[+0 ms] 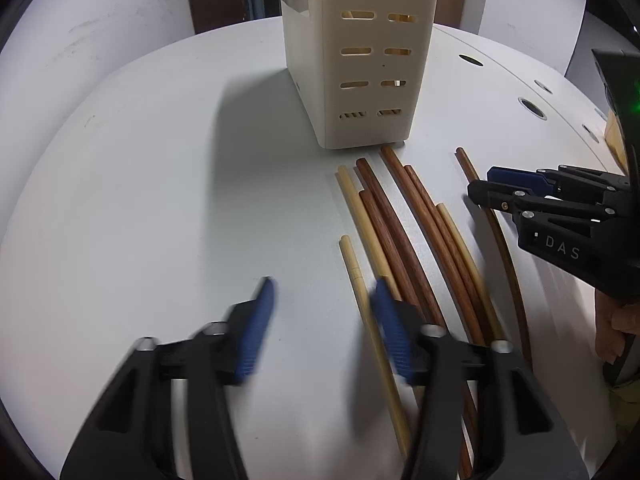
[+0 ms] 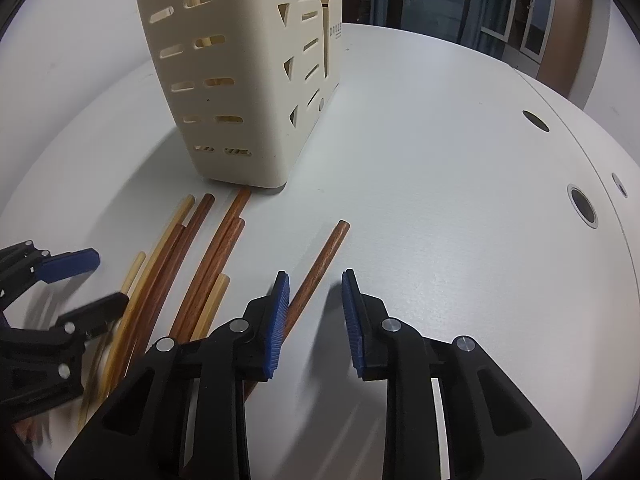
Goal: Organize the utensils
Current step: 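Close the left gripper on a light chopstick while the right gripper grasps a brown chopstick, then lift both chopsticks over the cream holder with both grippers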
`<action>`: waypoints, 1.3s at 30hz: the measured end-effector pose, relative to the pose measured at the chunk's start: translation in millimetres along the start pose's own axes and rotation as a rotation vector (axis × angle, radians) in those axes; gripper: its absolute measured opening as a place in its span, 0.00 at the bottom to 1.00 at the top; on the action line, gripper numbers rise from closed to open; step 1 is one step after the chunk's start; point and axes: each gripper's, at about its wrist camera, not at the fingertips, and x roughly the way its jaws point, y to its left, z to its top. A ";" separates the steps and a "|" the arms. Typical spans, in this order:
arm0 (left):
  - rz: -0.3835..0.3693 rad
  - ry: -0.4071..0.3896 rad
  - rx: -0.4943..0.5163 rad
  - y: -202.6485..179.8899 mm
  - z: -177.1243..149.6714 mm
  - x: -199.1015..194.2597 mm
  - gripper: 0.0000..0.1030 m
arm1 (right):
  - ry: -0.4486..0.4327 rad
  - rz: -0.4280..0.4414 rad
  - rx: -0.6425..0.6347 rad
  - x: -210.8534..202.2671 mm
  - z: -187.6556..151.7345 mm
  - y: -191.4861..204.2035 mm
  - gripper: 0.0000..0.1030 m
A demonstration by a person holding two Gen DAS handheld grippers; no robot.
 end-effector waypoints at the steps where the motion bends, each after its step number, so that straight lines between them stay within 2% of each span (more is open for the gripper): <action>1: 0.000 0.010 0.006 -0.5 1.7 0.4 0.32 | 0.006 -0.003 -0.004 0.2 0.8 0.4 0.23; 4: -0.007 0.049 0.040 -3.2 8.3 2.8 0.22 | 0.042 -0.006 -0.021 1.0 5.3 2.3 0.20; 6: -0.005 0.082 0.056 -3.6 12.8 4.3 0.11 | 0.078 0.008 -0.012 2.3 9.9 -0.6 0.16; 9: 0.000 0.108 0.059 0.6 19.3 7.6 0.05 | 0.115 0.016 -0.014 3.0 12.4 -1.6 0.13; 15: 0.069 0.114 0.111 4.1 24.7 12.4 0.04 | 0.137 0.018 -0.011 3.4 14.3 -5.4 0.07; 19: 0.070 0.106 0.092 11.8 29.5 10.8 0.04 | 0.109 0.037 0.033 -0.7 14.8 -12.2 0.07; 22: 0.031 0.054 0.036 23.5 36.3 -1.5 0.04 | 0.063 0.070 0.043 -12.9 17.4 -12.2 0.07; 25: -0.026 -0.038 -0.023 31.4 45.5 -22.2 0.04 | -0.021 0.097 0.054 -35.0 22.9 -10.7 0.07; 28: -0.045 -0.109 -0.067 35.6 51.8 -38.6 0.04 | -0.104 0.118 0.057 -57.3 27.8 -4.2 0.07; 34: -0.097 -0.291 -0.100 30.0 63.0 -80.5 0.04 | -0.269 0.118 0.052 -107.8 43.8 0.3 0.07; 39: -0.142 -0.422 -0.100 24.7 74.8 -103.5 0.04 | -0.360 0.133 0.052 -130.1 56.7 -0.1 0.07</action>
